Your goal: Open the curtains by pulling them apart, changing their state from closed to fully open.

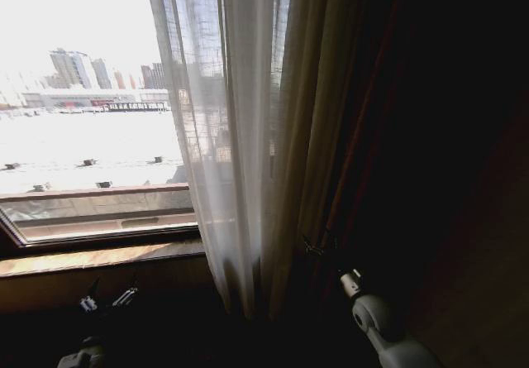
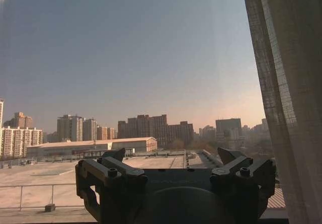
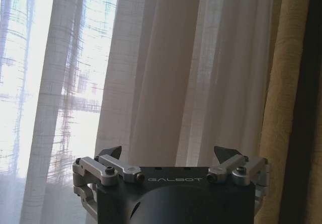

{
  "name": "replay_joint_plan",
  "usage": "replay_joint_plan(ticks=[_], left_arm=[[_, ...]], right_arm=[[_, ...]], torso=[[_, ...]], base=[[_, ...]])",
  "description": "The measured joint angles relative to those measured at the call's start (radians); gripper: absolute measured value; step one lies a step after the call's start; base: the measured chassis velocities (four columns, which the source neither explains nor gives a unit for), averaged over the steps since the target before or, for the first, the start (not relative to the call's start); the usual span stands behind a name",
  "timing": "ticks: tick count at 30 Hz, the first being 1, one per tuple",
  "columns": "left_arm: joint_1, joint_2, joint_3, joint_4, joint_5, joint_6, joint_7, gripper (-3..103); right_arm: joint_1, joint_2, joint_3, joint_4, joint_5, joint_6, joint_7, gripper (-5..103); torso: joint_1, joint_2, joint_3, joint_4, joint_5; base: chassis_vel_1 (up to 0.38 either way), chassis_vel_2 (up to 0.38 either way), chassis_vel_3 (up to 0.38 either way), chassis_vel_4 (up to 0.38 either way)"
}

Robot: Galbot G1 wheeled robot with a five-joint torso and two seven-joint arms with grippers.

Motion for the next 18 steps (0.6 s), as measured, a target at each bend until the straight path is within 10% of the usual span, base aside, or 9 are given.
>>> replay_joint_plan(ticks=[18], left_arm=[[0.0,0.0,0.0,0.0,0.0,0.0,0.0,100]], right_arm=[[0.014,0.003,-0.002,-0.033,-0.003,0.034,-0.05,100]], torso=[[0.0,0.0,0.0,0.0002,-0.0002]], base=[[0.277,0.267,-0.289,-0.27]])
